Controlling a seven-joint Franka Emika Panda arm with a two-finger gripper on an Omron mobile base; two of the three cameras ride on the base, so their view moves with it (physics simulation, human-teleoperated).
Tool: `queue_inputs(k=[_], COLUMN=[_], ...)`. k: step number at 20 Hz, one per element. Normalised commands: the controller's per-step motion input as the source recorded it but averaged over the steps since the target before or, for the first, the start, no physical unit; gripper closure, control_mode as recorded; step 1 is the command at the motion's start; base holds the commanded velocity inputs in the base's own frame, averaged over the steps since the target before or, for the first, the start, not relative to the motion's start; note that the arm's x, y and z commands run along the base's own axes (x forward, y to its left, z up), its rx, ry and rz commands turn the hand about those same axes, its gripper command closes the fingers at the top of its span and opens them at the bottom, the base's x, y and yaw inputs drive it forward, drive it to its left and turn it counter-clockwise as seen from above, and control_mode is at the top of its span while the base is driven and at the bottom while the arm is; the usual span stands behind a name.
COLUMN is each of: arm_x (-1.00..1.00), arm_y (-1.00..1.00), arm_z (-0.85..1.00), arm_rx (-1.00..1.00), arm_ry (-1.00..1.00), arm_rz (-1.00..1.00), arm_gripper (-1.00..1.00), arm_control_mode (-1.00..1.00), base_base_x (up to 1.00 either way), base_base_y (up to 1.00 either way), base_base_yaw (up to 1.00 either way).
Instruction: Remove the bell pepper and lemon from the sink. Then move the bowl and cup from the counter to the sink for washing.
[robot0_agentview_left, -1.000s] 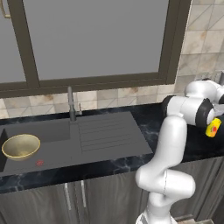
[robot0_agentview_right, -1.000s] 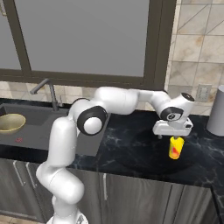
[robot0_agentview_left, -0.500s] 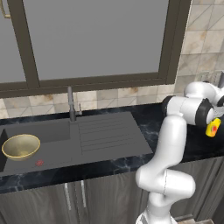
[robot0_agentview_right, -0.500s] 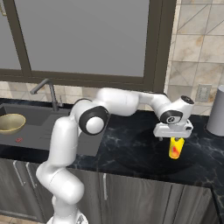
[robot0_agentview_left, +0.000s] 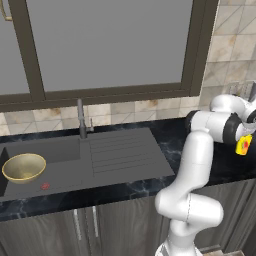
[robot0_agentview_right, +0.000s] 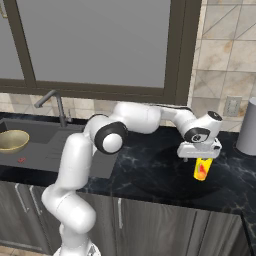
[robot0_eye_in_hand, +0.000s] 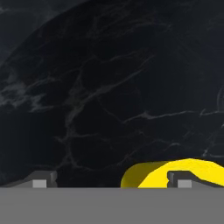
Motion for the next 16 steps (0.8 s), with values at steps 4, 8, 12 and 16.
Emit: queue_inputs(k=[4, 8, 12, 16], arm_x=[-0.21, -0.32, -0.15, -0.02], arm_y=[-0.05, 0.0, 0.14, 0.34], arm_z=[-0.17, -0.25, -0.26, -0.19], arm_rx=[0.0, -0.01, 0.0, 0.0], arm_ry=[0.0, 0.0, 0.0, -0.03], arm_rz=[-0.02, -0.05, -0.05, 0.0], arm_gripper=[-1.0, 1.0, 1.0, 1.0], arm_control_mode=[-1.0, -1.0, -1.0, -1.0], base_base_x=[0.0, 0.0, 0.0, 0.0], base_base_y=[0.0, 0.0, 0.0, 0.0], base_base_yaw=[0.0, 0.0, 0.0, 0.0])
